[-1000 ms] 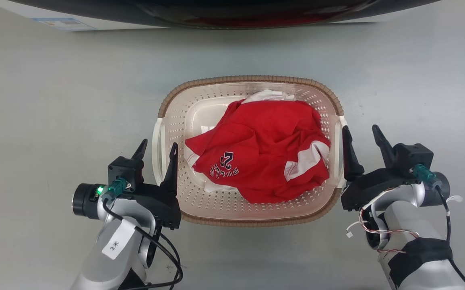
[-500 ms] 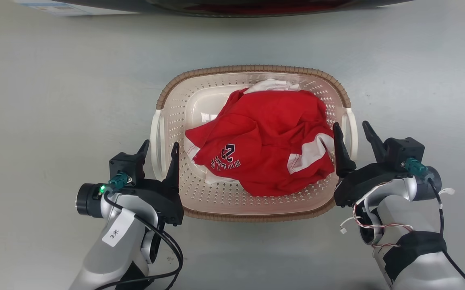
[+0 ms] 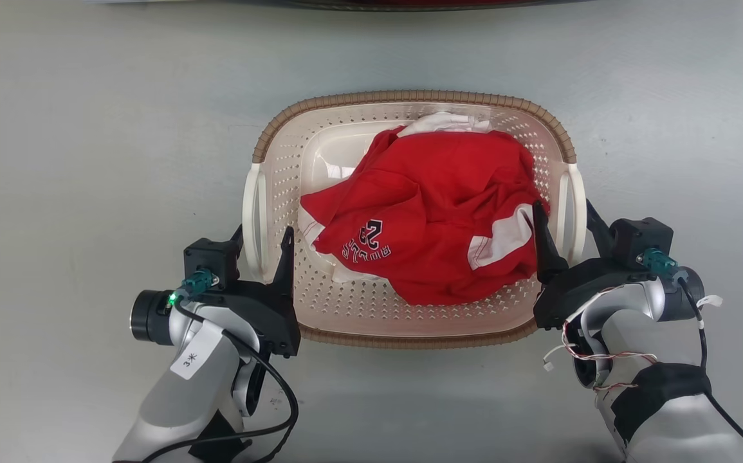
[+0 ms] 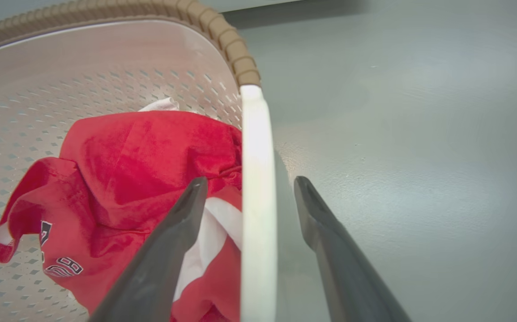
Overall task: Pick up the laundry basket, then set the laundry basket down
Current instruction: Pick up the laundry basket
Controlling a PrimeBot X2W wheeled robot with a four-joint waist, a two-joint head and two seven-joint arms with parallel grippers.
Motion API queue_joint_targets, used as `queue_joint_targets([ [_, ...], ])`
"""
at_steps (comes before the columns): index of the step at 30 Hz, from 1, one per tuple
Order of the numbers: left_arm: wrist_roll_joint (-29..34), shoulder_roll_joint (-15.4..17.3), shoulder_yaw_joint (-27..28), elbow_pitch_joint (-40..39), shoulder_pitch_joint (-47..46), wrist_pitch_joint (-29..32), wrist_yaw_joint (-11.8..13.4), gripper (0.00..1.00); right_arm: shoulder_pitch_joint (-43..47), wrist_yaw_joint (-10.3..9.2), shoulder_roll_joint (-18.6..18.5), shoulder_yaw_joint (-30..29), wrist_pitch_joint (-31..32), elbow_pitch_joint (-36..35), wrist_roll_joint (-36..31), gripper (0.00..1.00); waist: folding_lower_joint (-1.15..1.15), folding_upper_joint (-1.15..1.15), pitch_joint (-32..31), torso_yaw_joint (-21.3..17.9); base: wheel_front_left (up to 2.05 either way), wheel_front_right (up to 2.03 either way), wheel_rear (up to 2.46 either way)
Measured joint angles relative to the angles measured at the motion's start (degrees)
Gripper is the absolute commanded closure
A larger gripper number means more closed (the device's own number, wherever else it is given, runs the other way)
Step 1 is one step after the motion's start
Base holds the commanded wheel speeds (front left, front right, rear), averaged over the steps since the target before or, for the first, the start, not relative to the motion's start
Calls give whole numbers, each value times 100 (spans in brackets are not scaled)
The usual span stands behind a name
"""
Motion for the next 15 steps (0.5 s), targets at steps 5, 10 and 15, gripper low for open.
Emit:
queue_joint_targets([
  [5,-181,-1,-162,103,-45,-1,1,0,-43,-1,-2,30,0,105,64,0,0,0,34,18,0,0,0],
  [10,-268,0,-293,211,-184,-1,1,0,-154,-8,-4,83,0,202,102,16,0,0,70,34,0,0,0],
  [15,-331,-1,-552,301,-343,4,1,9,-263,-52,-10,202,0,323,272,65,0,0,114,42,0,0,0],
])
